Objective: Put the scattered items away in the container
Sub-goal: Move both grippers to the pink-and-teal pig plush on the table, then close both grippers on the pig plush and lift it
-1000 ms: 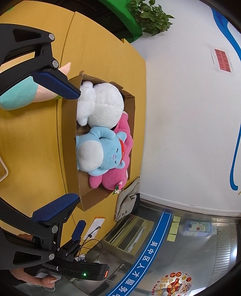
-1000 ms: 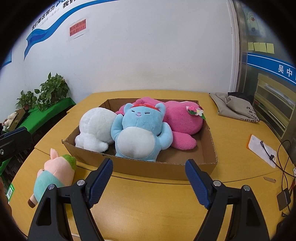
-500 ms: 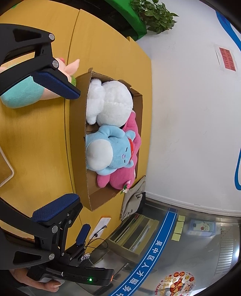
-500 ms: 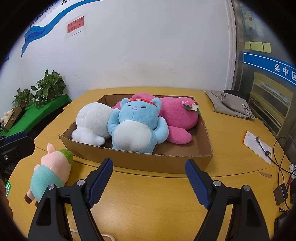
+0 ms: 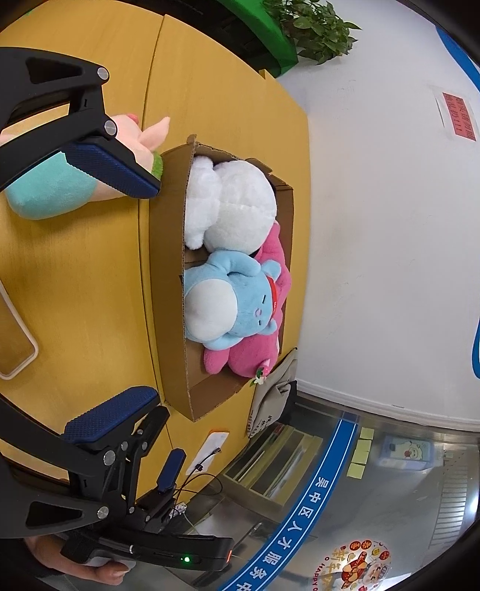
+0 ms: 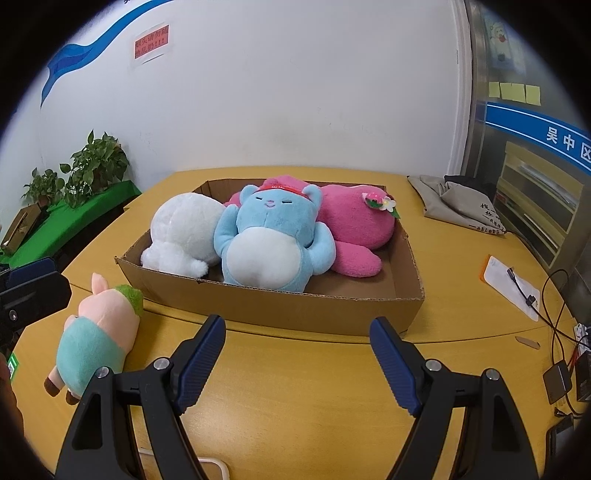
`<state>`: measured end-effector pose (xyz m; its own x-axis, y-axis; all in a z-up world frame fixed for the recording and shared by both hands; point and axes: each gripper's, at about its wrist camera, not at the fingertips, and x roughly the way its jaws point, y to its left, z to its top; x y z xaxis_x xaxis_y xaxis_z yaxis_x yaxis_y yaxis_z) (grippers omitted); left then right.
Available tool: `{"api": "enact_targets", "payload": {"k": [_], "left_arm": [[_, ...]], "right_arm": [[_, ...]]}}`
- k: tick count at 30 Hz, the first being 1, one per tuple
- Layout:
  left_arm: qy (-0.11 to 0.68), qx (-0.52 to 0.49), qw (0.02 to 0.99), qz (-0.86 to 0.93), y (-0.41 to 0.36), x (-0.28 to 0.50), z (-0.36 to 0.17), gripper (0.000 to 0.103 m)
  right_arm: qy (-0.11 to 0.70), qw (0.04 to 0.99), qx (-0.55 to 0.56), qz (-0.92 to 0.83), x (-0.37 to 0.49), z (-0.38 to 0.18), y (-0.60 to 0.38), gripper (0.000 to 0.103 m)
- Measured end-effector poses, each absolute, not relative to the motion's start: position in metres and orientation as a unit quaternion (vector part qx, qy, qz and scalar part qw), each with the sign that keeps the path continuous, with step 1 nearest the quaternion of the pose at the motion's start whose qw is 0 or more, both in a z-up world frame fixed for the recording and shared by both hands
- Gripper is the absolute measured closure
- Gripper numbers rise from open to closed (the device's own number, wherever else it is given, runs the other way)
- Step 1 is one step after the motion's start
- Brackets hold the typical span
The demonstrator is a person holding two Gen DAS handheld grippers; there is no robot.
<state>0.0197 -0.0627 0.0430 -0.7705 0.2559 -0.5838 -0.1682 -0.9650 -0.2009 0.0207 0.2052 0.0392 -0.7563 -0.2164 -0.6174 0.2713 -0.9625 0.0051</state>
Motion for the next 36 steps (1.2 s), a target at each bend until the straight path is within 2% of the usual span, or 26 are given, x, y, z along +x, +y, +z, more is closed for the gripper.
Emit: {"api": "enact_targets", "payload": {"k": [8, 14, 23, 30, 34, 36], "left_arm": [[-0.089, -0.330, 0.102, 0.934, -0.099, 0.028, 0.029, 0.000], [-0.116, -0.343, 0.081, 0.929, -0.147, 0.026, 0.017, 0.000], [-0.180, -0.394, 0.078, 0.898, -0.210, -0.005, -0.023, 0.000], [-0.173, -0.454, 0.114, 0.867, -0.211, -0.048, -0.062, 0.000], [-0.129, -0.481, 0.108, 0.861, -0.202, -0.064, -0.081, 0.001], [-0.137, -0.485, 0.124, 0.855, -0.200, -0.067, -0.087, 0.005]], "right_arm": [[0.044, 0.137, 0.330, -0.933, 0.020, 0.034, 0.189, 0.023], [0.062, 0.177, 0.325, -0.927, 0.030, 0.030, 0.159, 0.023], [0.083, 0.326, 0.337, -0.879, 0.057, 0.020, 0.081, 0.023], [0.034, 0.380, 0.413, -0.827, 0.056, -0.015, 0.028, 0.023], [-0.012, 0.390, 0.462, -0.797, 0.047, -0.040, 0.012, 0.021], [-0.031, 0.397, 0.469, -0.788, 0.043, -0.048, 0.008, 0.020]]}}
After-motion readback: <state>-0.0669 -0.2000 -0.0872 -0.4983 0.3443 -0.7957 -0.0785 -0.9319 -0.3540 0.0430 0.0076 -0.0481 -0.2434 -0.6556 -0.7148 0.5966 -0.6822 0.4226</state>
